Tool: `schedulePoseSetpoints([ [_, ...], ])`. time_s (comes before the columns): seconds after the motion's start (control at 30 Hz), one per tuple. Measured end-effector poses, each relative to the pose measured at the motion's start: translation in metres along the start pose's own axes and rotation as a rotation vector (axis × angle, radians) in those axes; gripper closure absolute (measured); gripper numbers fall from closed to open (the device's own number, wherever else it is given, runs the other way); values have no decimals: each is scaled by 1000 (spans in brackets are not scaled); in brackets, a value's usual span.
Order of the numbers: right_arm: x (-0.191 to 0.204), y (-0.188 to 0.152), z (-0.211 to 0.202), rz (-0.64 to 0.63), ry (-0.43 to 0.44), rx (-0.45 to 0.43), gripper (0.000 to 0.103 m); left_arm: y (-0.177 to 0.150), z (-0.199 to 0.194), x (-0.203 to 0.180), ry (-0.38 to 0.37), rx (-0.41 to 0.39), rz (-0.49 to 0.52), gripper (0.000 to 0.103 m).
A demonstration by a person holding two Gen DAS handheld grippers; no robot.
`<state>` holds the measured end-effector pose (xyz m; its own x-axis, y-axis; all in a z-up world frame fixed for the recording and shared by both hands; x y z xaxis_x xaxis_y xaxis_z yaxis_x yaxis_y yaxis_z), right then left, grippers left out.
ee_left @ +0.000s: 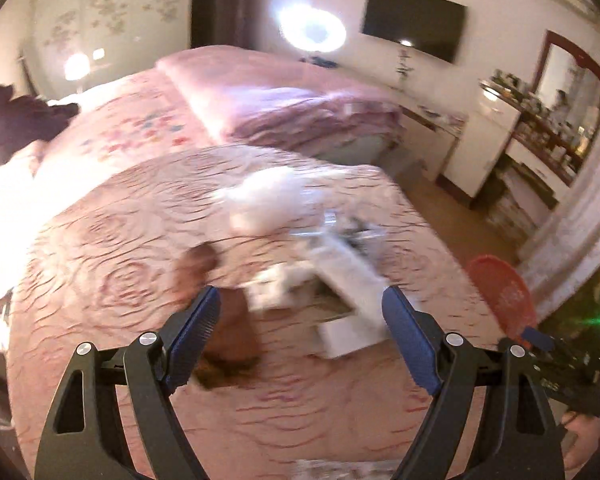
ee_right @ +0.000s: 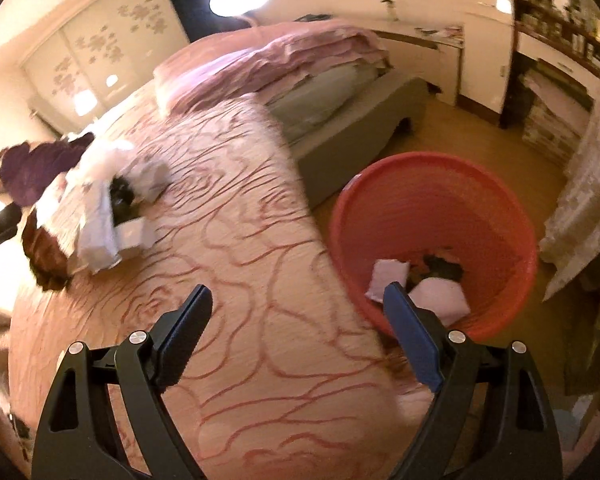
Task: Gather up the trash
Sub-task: 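Grasp the brown paper with the left tool while the right tool grasps the silver blister pack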
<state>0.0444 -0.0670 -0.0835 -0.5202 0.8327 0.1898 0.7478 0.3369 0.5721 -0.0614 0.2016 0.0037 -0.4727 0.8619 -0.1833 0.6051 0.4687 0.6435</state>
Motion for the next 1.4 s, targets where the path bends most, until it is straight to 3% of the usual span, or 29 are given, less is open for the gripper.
schedulePoseSetpoints([
  [0.17,25,-3,3,-65,49,14,18,-9,11,37,36,39,-70,23],
  [0.53,68,-12,5,-181,133,50,18,-20,52,58,56,107,-111,24],
  [0.57,73,-13,5,-197,143,54,19,-20,53,61,58,106,-118,25],
  [0.67,92,-16,4,-255,181,62,19,-21,57,69,66,118,-132,52],
  [0.9,136,-27,0,-397,277,83,19,-24,51,79,32,113,-164,59],
  [1.2,194,-46,-12,-614,446,117,19,-19,36,88,32,77,-181,60],
  [1.4,217,-63,-6,-719,448,152,18,-20,30,92,31,70,-189,60],
])
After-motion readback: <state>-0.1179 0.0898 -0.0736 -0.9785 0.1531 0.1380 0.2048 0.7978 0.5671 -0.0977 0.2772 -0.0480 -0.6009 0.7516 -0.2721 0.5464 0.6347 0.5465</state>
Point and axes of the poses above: each gripper's, at about its wrist camera, not at the fingertips, and z roughly the way its jaws point, x to its left, y to its top, the point moved 4 cm from there along z, roughly the way its jaws point, and after that the axes turned 7 degrees about -z, right-handed, at the moved point
